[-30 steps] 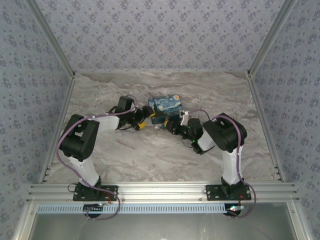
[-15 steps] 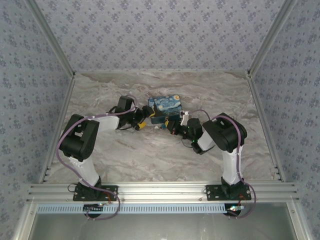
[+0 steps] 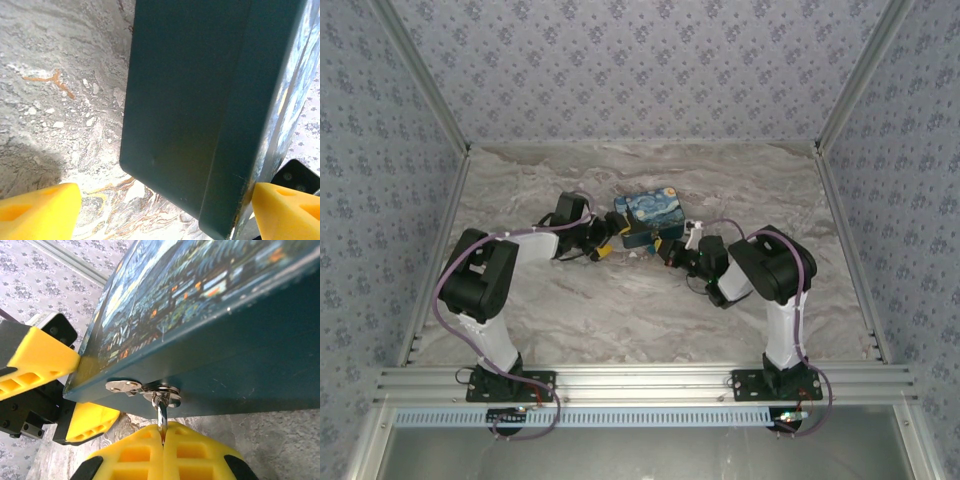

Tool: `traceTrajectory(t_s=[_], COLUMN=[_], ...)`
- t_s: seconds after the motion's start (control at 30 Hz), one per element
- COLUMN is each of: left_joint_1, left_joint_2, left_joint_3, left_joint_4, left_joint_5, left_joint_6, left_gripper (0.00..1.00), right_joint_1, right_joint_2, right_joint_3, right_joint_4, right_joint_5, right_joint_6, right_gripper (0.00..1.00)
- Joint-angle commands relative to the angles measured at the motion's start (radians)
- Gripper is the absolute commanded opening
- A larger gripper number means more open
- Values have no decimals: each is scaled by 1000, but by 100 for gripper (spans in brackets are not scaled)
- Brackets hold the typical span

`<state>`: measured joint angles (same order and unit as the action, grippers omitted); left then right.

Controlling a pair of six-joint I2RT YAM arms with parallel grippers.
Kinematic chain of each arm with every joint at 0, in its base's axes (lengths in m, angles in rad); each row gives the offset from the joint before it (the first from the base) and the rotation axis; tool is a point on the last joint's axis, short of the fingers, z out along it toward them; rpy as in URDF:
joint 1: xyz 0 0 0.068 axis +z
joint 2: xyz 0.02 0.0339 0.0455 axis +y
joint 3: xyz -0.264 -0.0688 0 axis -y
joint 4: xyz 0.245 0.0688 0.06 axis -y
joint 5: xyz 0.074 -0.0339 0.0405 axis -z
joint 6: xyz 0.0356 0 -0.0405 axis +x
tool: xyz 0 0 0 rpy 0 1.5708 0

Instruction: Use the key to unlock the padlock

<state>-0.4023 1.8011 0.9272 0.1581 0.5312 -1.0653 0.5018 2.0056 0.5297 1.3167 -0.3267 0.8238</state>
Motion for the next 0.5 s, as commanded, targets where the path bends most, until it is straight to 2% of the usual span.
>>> traceTrajectory(t_s=[0.0, 0.27, 0.47], left_joint_1=[-6, -4, 5], left_joint_2=[-8, -4, -22], left_joint_3=[-27, -32, -22], left_joint_4=[-39, -34, -27], left_joint_5=[-16, -16, -7], left_joint_6=[13, 11, 24], left_gripper=[88, 88, 88], right_joint_1=[-20, -44, -48], right_joint_2=[-37, -88, -178], right_joint_3=[-9, -25, -87], right_joint_4=[23, 6, -77], right_joint_5=[33, 41, 60], right_joint_6=[12, 7, -42], right_gripper=[2, 2, 2])
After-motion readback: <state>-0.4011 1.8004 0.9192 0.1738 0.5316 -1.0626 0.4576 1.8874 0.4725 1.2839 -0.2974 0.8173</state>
